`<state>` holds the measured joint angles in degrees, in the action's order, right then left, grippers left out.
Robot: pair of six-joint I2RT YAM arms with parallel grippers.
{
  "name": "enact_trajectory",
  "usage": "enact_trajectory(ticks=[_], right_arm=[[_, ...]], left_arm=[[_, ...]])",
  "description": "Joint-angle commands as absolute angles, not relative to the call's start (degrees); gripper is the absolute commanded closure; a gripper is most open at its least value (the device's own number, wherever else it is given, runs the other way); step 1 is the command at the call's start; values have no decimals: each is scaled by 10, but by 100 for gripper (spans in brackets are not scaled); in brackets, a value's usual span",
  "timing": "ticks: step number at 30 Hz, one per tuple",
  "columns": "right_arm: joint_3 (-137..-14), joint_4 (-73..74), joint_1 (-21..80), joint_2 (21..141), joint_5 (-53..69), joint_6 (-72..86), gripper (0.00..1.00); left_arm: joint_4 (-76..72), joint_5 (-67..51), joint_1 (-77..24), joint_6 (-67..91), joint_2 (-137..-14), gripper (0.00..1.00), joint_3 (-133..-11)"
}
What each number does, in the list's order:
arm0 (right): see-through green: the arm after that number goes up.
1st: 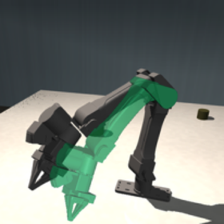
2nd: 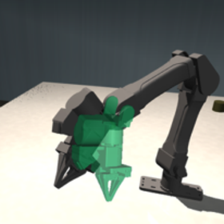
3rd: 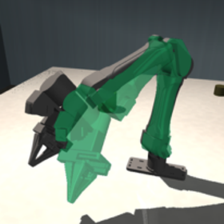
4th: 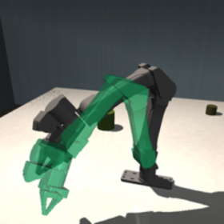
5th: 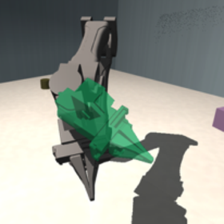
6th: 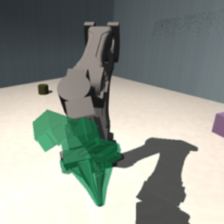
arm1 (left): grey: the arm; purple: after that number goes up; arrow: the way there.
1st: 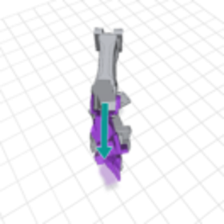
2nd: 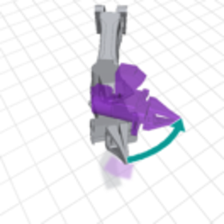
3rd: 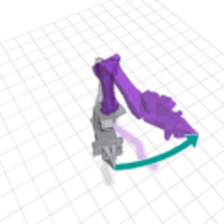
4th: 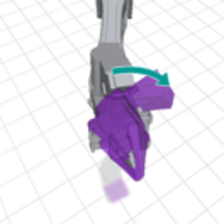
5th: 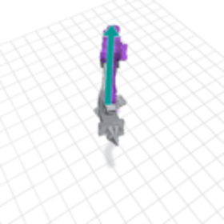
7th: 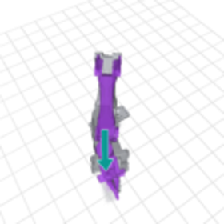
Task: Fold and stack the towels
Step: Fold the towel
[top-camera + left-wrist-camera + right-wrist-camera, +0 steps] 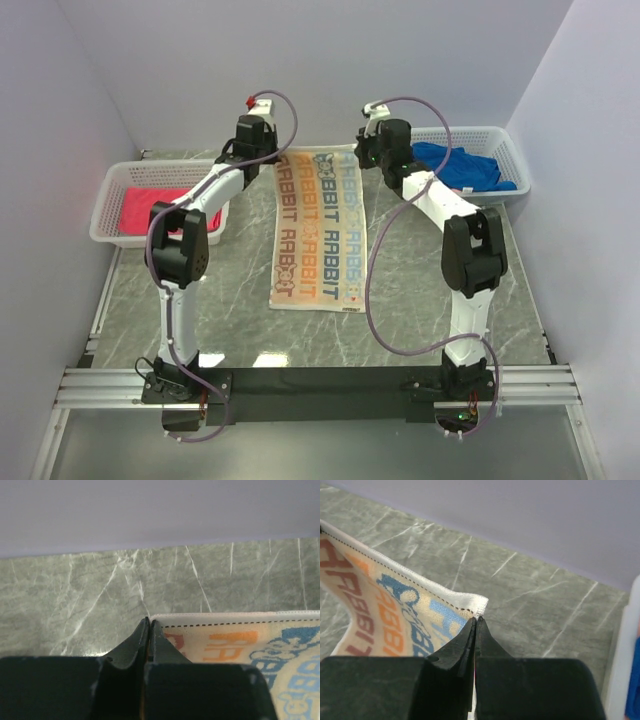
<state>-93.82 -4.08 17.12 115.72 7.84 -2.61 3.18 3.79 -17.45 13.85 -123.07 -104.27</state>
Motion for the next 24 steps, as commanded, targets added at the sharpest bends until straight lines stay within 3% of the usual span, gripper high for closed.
enact_trajectory(ticks=[1, 17, 24], right_arm=[[-920, -62, 168, 1109, 94, -25, 100], [-679, 16, 173, 919, 139, 73, 100], [-569, 44, 178, 822, 142, 115, 100]], left_arm=[[5, 4, -163, 141, -1169, 100, -1007], [127, -124, -166, 183, -970, 99, -794], [155, -111, -190, 234, -900, 100, -673]])
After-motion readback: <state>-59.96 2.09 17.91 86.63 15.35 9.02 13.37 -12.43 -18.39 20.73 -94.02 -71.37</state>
